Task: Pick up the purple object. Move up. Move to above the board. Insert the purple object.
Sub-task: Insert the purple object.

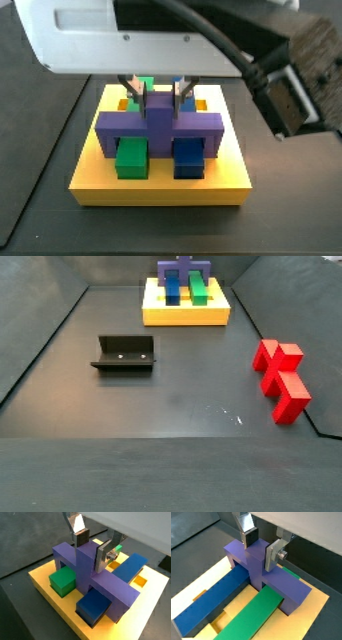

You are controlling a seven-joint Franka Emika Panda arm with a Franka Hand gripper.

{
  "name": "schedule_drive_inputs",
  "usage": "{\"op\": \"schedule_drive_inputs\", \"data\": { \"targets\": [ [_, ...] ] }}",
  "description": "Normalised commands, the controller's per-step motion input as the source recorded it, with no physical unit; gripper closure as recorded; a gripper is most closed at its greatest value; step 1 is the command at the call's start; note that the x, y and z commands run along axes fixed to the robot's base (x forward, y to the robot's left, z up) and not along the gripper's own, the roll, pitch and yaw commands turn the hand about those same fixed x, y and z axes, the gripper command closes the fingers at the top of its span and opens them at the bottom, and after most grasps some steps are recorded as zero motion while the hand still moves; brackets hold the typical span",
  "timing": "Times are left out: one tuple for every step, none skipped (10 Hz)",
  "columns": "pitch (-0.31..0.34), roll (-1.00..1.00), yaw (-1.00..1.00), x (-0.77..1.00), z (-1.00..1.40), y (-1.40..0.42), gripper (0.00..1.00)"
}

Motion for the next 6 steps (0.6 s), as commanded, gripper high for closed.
{"op": "schedule_drive_inputs", "data": {
  "targets": [
    [-0.017,0.00,0.03,0.07,-0.40,0.00,1.00],
    [-0.001,-0.01,0.01,0.02,-0.53,0.11,1.00],
    [-0.059,-0.10,0.02,0.00,-0.79,0.15,1.00],
    [-0.069,-0.11,0.03,0.00,-0.91,0.15,1.00],
    [-0.070,-0.08,0.03,0.00,-0.85,0.09,1.00],
    [0.000,0.00,0.00,0.00,0.00,0.00,1.00]
  ]
}}
